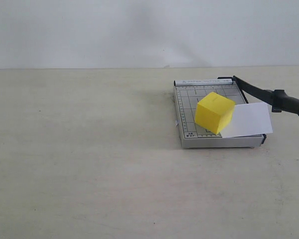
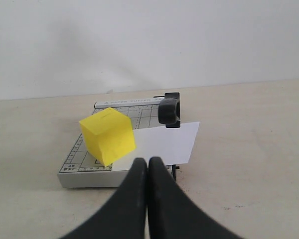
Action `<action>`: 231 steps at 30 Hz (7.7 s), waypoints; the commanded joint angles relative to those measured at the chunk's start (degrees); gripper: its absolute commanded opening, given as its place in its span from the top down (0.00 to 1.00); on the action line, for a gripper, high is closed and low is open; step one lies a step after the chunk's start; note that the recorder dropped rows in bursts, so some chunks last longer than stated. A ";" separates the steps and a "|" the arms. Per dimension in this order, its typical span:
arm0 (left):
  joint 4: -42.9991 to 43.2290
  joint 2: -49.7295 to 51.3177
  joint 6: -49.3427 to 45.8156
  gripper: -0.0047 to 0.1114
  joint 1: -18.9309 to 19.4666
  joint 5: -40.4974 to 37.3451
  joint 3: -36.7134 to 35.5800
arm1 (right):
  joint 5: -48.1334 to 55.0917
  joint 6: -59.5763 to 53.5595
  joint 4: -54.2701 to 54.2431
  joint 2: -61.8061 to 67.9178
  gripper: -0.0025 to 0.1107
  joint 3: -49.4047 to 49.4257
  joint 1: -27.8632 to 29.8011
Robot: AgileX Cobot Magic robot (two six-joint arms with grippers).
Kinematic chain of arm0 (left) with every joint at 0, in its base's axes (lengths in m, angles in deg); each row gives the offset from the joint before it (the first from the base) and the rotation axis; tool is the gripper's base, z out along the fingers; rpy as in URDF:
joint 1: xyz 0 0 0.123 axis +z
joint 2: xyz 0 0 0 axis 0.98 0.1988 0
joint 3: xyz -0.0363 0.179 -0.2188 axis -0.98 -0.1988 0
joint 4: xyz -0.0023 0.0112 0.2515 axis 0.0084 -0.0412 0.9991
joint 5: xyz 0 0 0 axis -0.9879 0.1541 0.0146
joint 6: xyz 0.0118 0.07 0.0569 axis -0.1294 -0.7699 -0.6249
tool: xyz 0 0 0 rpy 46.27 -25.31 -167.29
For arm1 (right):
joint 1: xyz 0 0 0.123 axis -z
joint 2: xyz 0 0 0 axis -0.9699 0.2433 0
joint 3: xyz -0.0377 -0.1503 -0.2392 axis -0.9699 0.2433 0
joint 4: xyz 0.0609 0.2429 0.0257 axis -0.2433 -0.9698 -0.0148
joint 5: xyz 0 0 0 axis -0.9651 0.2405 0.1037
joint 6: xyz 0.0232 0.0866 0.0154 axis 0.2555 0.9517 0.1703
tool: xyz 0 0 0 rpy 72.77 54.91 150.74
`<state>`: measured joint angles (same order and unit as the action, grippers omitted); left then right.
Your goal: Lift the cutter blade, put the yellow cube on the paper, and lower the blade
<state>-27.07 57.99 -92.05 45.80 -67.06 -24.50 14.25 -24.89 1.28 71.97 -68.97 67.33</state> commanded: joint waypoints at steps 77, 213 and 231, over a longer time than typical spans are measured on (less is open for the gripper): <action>45.86 -0.06 34.54 0.92 0.15 18.67 -0.16 | -0.25 -0.32 0.45 -0.06 0.98 -0.03 0.04; 45.29 -0.06 33.50 0.92 36.17 1.44 -0.16 | 53.95 -16.94 -4.15 80.94 0.45 -69.81 6.85; 45.29 -0.06 33.50 0.92 36.17 1.44 -0.16 | 53.77 -16.57 -2.12 84.22 0.59 -69.17 6.85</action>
<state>18.86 57.99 -59.04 81.82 -65.58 -24.50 67.85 -41.24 -1.39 155.85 -138.18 73.82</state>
